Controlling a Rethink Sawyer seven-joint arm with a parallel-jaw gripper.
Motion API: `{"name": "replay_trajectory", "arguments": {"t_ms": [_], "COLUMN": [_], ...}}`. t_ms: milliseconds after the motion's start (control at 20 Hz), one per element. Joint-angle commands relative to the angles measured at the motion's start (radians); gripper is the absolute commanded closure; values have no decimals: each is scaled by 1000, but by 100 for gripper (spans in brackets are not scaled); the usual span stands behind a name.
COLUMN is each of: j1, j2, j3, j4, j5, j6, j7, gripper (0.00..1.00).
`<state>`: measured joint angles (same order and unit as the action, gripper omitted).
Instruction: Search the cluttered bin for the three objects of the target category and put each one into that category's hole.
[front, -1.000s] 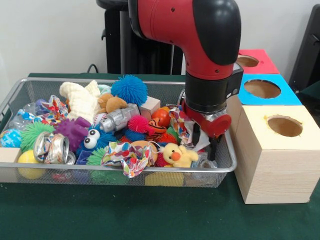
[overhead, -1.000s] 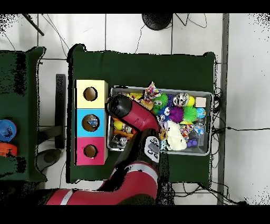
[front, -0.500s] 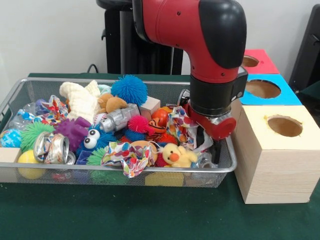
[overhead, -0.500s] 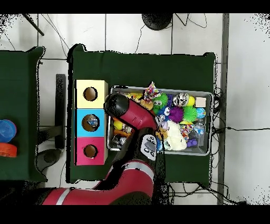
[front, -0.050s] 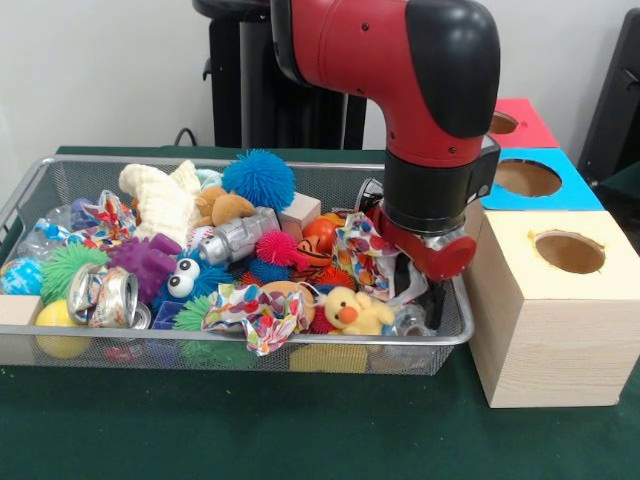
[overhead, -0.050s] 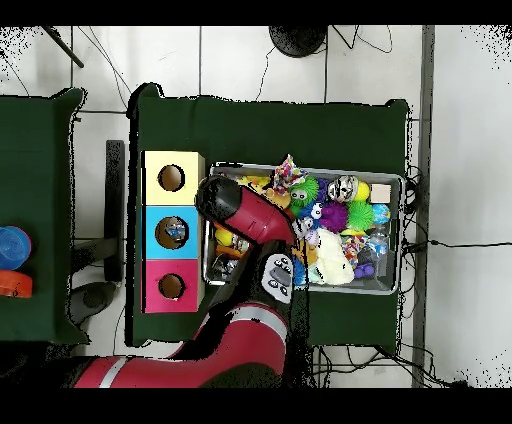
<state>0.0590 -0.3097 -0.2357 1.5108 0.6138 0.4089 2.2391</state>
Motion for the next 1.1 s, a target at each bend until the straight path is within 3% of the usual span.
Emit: {"name": "replay_trajectory", "arguments": {"t_ms": [50,250,400,700,850,1100], "j1": [10,-6,8,-1,-49,-33], "j2": [49,51,66,76,54,31], "j3": [35,83,76,108,193,191], "j4": [18,32,20,22,53,79], "j5": [27,40,47,53,42,78], "j6": [-111,-323,-407,-443,-445,-385], "j7": [230,269,294,281,277,278], "gripper": [0,0,0,0,0,0]}}
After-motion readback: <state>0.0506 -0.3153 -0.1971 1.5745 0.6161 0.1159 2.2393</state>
